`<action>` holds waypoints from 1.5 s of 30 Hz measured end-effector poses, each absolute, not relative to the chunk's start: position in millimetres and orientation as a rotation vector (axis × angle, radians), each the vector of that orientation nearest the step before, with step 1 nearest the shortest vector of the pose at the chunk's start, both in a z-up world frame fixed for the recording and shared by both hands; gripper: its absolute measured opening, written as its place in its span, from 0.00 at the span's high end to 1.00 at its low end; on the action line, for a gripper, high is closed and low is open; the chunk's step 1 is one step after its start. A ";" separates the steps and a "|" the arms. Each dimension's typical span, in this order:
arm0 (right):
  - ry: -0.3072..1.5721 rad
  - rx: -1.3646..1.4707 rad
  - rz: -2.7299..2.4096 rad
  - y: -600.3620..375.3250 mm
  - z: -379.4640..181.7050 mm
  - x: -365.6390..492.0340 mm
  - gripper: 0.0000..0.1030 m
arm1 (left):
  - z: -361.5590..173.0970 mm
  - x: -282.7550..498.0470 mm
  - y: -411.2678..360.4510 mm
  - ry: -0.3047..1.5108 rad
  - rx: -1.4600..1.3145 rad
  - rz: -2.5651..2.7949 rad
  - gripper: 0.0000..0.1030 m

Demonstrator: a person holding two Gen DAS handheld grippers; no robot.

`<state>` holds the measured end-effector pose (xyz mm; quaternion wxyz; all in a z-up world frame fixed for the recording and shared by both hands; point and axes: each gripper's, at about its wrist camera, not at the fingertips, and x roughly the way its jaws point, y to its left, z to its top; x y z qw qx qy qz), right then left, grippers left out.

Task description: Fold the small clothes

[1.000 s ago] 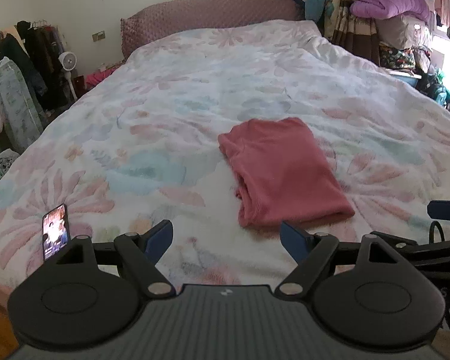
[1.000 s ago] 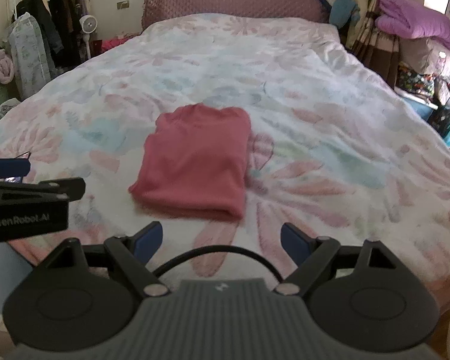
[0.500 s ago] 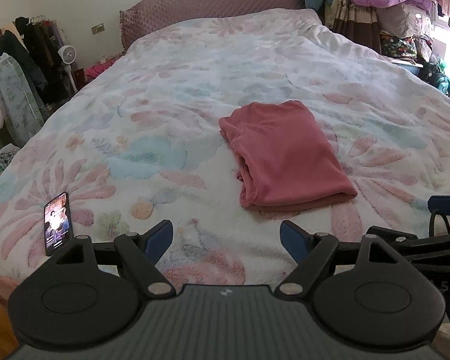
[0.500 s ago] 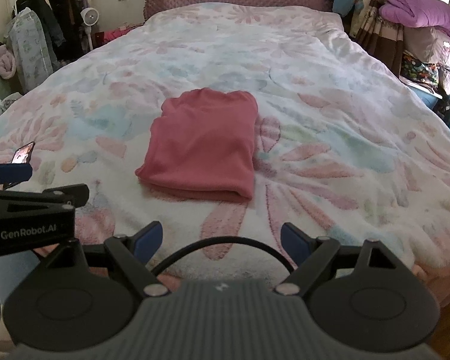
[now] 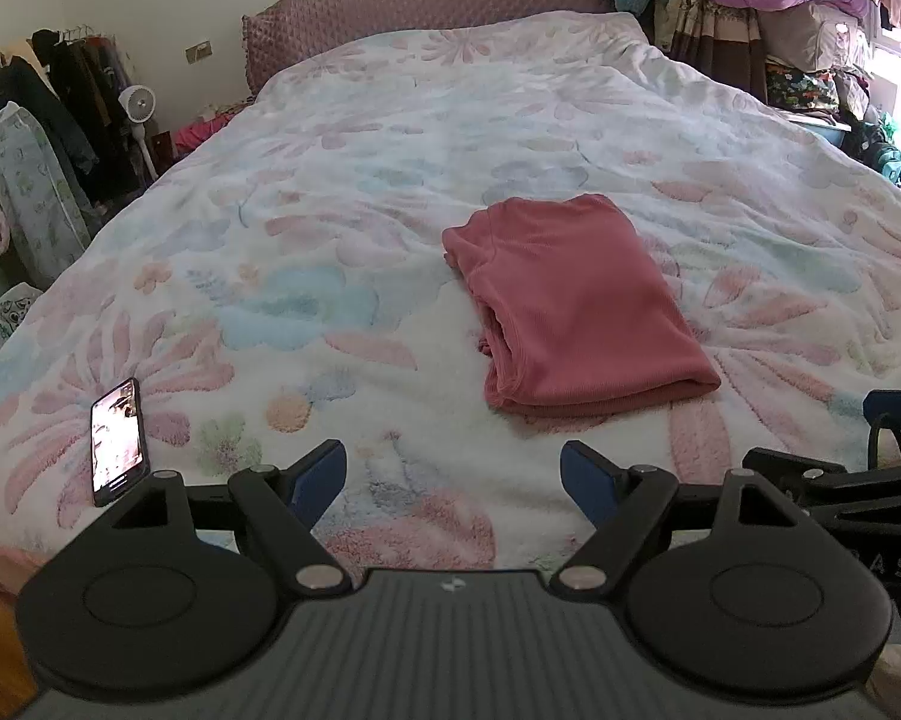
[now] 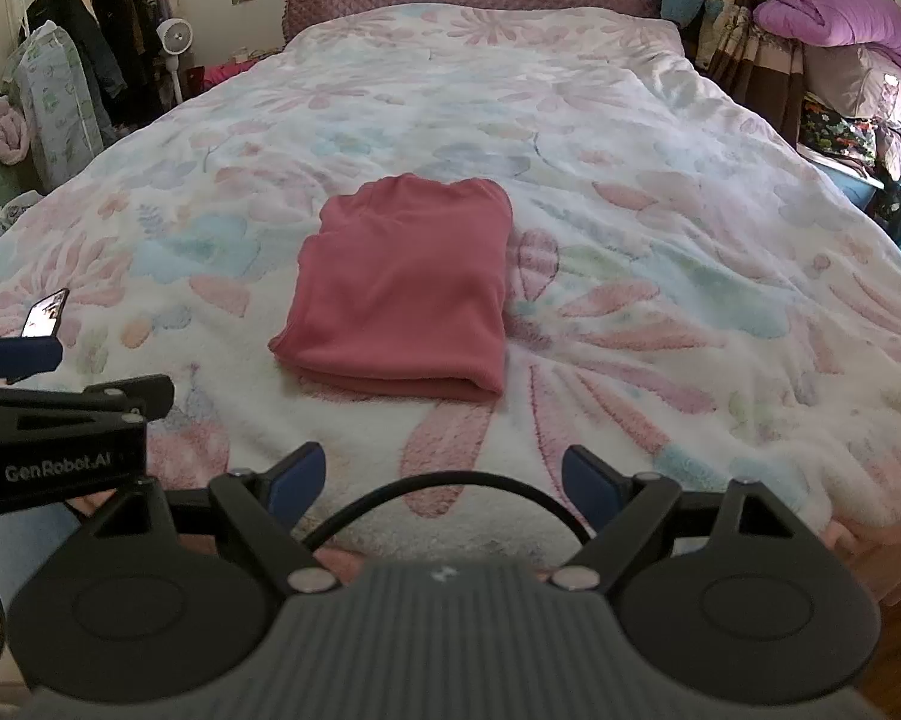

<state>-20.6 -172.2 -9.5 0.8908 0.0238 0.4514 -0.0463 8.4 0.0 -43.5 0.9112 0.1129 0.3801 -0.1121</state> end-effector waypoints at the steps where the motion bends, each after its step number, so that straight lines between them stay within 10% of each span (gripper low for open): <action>1: 0.939 0.049 -0.094 -172.0 -9.5 -20.6 0.20 | -43.4 8.3 -0.2 0.784 0.233 -0.231 0.08; 45: 0.943 0.043 -0.089 -168.2 -9.9 -20.4 0.20 | -43.5 8.3 1.0 0.778 0.237 -0.228 0.08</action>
